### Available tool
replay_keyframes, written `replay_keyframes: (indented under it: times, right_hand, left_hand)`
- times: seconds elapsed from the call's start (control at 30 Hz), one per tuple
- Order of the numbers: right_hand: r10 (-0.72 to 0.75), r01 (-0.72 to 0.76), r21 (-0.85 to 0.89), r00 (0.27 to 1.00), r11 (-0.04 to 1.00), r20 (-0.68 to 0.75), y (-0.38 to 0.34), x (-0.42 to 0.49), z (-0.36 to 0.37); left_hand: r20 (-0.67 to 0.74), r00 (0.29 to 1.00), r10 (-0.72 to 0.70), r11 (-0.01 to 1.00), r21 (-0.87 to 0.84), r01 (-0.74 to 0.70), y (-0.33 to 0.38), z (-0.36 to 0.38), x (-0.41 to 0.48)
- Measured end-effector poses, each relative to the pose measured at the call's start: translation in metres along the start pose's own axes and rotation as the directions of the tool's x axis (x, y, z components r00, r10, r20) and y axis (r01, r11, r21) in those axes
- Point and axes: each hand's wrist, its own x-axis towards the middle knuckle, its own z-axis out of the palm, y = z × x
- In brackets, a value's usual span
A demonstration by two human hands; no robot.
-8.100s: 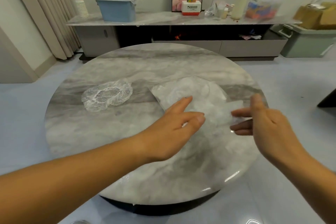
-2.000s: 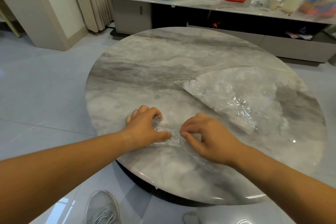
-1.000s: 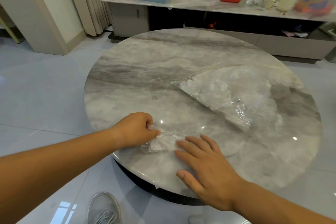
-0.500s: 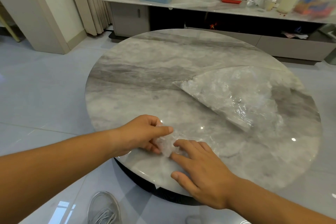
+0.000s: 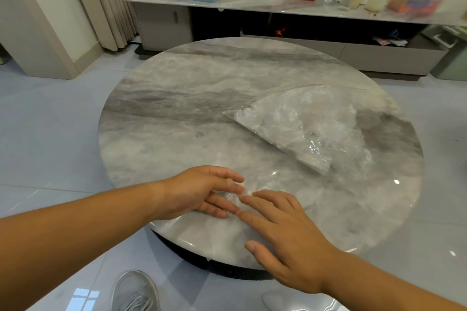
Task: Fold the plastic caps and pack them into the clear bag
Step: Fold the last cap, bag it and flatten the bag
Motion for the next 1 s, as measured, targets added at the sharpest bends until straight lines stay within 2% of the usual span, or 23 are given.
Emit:
replay_keyframes:
  times: [0.1, 0.17, 0.23, 0.3, 0.4, 0.5, 0.57, 0.63, 0.7, 0.8, 0.87, 0.9, 1.0]
  right_hand:
    - [0.048, -0.048, -0.022, 0.999, 0.999, 0.001, 0.003, -0.002, 0.003]
    - [0.054, -0.054, 0.009, 0.999, 0.999, -0.009, 0.005, -0.004, 0.004]
    - [0.044, -0.044, 0.05, 0.999, 0.998, -0.007, 0.006, -0.007, 0.004]
    - [0.018, -0.019, 0.082, 1.0, 0.996, 0.012, 0.007, -0.01, 0.004]
    - [-0.01, 0.008, 0.091, 1.0, 0.996, 0.024, 0.011, -0.014, 0.004]
    - [-0.02, 0.018, 0.088, 1.0, 0.996, 0.013, 0.017, -0.018, 0.003]
    - [0.021, -0.018, 0.194, 1.0, 0.981, -0.014, 0.02, -0.021, 0.0]
    - [0.142, -0.105, 0.357, 0.987, 0.928, -0.08, 0.02, -0.022, -0.003]
    - [0.329, -0.223, 0.522, 0.937, 0.823, -0.119, 0.018, -0.02, -0.007]
    - [0.568, -0.36, 0.78, 0.823, 0.511, 0.008, 0.015, -0.009, -0.016]
    - [0.627, -0.361, 0.883, 0.772, 0.3, 0.103, 0.018, 0.0, -0.02]
    - [0.642, -0.352, 0.908, 0.755, 0.226, 0.133, 0.02, 0.004, -0.02]
    - [0.63, -0.255, 0.966, 0.745, -0.035, 0.219, 0.02, 0.015, -0.023]
  left_hand:
    - [0.002, 1.0, -0.003, 0.999, 0.051, 0.003, 0.0, -0.002, 0.005]
    - [-0.073, 0.996, 0.06, 0.988, 0.15, -0.049, 0.0, -0.003, 0.011]
    - [-0.19, 0.962, 0.197, 0.92, 0.374, -0.115, 0.001, -0.004, 0.019]
    - [-0.216, 0.93, 0.297, 0.796, 0.594, -0.116, 0.006, -0.004, 0.025]
    - [-0.153, 0.956, 0.249, 0.641, 0.766, -0.044, 0.017, 0.006, 0.032]
    - [-0.129, 0.982, 0.141, 0.537, 0.843, 0.034, 0.022, 0.015, 0.036]
    - [-0.134, 0.986, 0.098, 0.541, 0.839, 0.06, 0.019, 0.017, 0.038]
    - [-0.145, 0.985, 0.092, 0.625, 0.778, 0.057, 0.015, 0.012, 0.04]
    - [-0.152, 0.985, 0.085, 0.767, 0.641, 0.032, 0.015, 0.008, 0.038]
    - [-0.118, 0.99, 0.075, 0.941, 0.338, -0.031, 0.016, 0.005, 0.033]
    - [-0.076, 0.997, 0.035, 0.989, 0.143, -0.023, 0.016, 0.007, 0.03]
    - [-0.043, 0.999, 0.015, 0.997, 0.08, -0.011, 0.015, 0.008, 0.029]
    - [0.104, 0.994, -0.04, 0.998, -0.034, 0.044, 0.013, 0.013, 0.022]
